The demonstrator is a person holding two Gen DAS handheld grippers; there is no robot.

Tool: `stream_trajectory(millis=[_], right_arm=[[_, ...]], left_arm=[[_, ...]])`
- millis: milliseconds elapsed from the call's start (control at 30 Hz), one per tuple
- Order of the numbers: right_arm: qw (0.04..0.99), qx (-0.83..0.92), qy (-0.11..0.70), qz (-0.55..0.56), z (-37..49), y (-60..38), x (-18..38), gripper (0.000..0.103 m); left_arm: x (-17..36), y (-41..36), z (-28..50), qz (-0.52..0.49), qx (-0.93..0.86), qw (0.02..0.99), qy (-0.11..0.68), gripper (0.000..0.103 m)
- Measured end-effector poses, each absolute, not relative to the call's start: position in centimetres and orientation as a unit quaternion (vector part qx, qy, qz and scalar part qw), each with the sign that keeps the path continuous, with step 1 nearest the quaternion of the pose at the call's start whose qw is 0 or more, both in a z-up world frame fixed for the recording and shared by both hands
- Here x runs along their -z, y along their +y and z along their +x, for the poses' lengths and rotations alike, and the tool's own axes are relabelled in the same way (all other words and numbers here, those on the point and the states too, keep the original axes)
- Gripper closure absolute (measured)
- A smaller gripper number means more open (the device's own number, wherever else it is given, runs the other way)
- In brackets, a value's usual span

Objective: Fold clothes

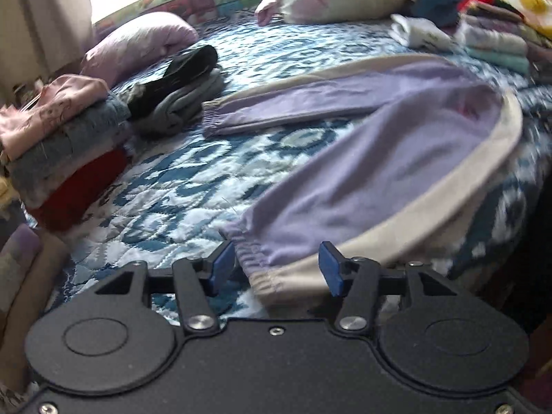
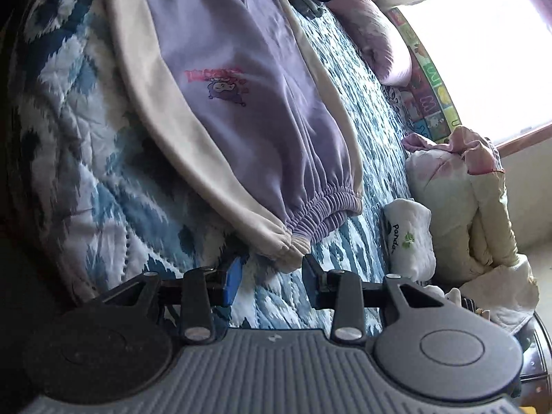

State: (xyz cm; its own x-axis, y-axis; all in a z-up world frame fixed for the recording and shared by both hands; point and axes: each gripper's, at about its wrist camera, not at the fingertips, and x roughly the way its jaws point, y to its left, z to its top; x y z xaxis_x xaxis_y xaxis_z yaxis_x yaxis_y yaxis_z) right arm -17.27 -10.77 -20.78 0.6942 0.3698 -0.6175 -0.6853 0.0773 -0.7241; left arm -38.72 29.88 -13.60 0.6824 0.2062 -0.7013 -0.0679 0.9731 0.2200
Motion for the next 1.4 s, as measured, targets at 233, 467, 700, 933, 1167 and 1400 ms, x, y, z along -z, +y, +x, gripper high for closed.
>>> stream_trajectory(millis=[233, 467, 700, 933, 1167, 1400], right_arm=[[0.712, -0.367, 0.114, -0.588, -17.4, -10.8, 21.1, 0.065], [0.725, -0.374, 0.145, -0.561, -16.8, -10.0, 20.9, 0.064], [0.732, -0.362, 0.154, -0.557, -17.0, -8.7, 20.7, 0.064], [0.730, -0.361, 0.150, -0.561, -16.9, -8.4, 21.0, 0.065], [0.740, -0.373, 0.160, -0.536, -16.4, -8.8, 19.7, 0.089], [0.767, -0.364, 0.167, -0.502, -14.7, -8.9, 16.5, 0.091]], left_arm=[[15.3, 28.4, -39.6, 0.174, -0.023, 0.891, 0.418, 0.049], [18.5, 26.1, -39.4, 0.333, -0.020, 0.853, 0.401, 0.049], [19.6, 26.0, -38.5, 0.358, -0.022, 0.848, 0.389, 0.050], [19.3, 26.4, -37.9, 0.352, -0.020, 0.848, 0.395, 0.067], [17.4, 26.8, -37.5, 0.307, -0.035, 0.869, 0.387, 0.096], [14.1, 29.0, -35.1, 0.246, -0.054, 0.898, 0.360, 0.097]])
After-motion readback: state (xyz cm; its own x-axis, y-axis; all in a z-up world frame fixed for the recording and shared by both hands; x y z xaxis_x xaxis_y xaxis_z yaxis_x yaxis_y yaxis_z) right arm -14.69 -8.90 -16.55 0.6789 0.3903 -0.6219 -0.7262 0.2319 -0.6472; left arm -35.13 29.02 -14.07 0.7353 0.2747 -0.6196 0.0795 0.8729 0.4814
